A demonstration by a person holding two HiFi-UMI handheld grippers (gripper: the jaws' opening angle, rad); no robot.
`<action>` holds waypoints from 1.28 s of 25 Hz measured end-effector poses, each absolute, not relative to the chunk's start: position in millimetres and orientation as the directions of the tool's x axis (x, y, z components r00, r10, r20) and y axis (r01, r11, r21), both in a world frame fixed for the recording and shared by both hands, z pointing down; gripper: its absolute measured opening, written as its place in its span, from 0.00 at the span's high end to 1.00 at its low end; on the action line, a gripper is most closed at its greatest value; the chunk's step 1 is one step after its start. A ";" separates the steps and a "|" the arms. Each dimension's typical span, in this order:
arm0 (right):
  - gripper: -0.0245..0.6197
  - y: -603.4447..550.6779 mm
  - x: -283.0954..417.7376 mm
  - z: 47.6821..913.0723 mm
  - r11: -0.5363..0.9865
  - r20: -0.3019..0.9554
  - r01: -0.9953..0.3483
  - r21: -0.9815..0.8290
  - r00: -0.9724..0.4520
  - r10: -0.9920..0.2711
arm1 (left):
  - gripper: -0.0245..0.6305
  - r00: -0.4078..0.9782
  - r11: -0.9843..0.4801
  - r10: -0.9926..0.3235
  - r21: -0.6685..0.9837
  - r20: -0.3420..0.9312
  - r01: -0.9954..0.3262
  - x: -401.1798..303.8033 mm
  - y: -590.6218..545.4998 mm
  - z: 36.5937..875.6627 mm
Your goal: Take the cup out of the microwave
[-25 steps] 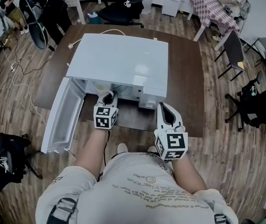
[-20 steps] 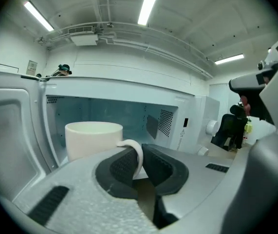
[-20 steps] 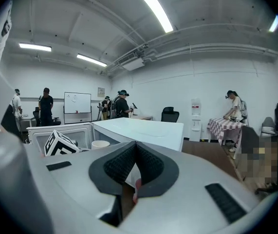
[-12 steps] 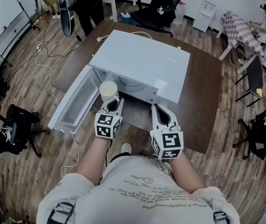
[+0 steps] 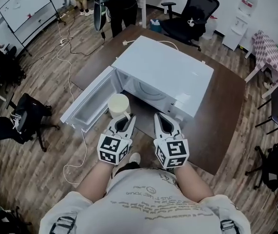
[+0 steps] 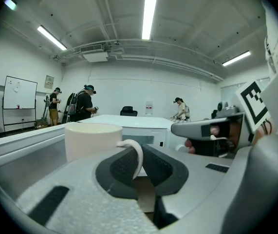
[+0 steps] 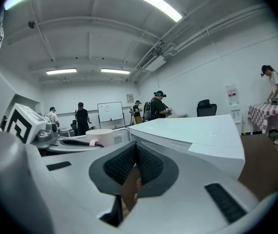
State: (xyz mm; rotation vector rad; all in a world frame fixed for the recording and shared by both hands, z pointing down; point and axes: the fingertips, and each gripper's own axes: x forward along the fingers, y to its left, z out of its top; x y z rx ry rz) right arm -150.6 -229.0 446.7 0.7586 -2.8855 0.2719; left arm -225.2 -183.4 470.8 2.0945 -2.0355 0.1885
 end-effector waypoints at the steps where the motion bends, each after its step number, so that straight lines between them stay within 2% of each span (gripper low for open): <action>1: 0.94 -228.4 -153.0 447.4 0.860 0.189 -0.493 -0.130 -0.864 -0.467 | 0.91 0.036 -0.021 -0.973 0.066 0.230 -0.998 -222.3 -180.9 465.1; 7: 0.94 -221.0 -162.6 450.2 0.880 0.207 -0.461 -0.112 -0.877 -0.433 | 0.91 0.030 -0.021 -0.979 0.048 0.204 -0.999 -209.0 -171.8 446.1; 12: 0.94 -216.0 -163.3 441.6 0.891 0.168 -0.453 -0.015 -0.880 -0.445 | 0.91 0.028 -0.020 -0.980 0.043 0.196 -0.999 -202.4 -171.6 443.9; 32: 0.94 -226.7 -165.8 443.7 0.872 0.175 -0.486 -0.068 -0.866 -0.469 | 0.91 0.069 -0.056 -0.979 0.071 0.190 -0.996 -210.1 -182.2 453.5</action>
